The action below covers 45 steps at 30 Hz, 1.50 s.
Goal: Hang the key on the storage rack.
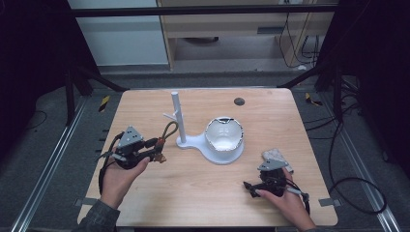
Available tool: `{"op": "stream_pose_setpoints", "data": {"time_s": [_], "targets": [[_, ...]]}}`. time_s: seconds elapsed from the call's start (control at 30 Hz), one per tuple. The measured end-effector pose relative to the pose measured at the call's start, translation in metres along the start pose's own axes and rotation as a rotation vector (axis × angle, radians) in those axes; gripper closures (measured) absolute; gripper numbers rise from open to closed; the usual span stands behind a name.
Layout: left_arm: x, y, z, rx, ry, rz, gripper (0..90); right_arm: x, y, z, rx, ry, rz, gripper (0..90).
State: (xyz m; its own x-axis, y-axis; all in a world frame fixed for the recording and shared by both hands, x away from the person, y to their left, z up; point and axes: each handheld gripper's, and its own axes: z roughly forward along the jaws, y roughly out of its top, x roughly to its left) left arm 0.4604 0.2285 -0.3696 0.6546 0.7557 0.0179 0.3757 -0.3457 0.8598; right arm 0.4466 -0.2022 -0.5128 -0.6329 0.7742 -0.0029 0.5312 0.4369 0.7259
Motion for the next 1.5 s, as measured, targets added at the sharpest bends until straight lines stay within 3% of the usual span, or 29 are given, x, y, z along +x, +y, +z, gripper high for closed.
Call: {"op": "stream_pose_setpoints", "data": {"time_s": [0.4,1.07,1.5], "targets": [[-0.004,0.013,-0.004,-0.049,-0.001,0.006,66.0,0.000,0.000,0.000,0.000,0.000,0.001,2.8],[0.004,0.020,0.005,-0.057,0.040,-0.010,66.0,0.000,0.000,0.000,0.000,-0.002,-0.002,2.9],[0.002,0.020,0.010,-0.079,0.055,-0.016,65.9,0.000,0.000,0.000,0.000,-0.001,-0.002,2.9]]}}
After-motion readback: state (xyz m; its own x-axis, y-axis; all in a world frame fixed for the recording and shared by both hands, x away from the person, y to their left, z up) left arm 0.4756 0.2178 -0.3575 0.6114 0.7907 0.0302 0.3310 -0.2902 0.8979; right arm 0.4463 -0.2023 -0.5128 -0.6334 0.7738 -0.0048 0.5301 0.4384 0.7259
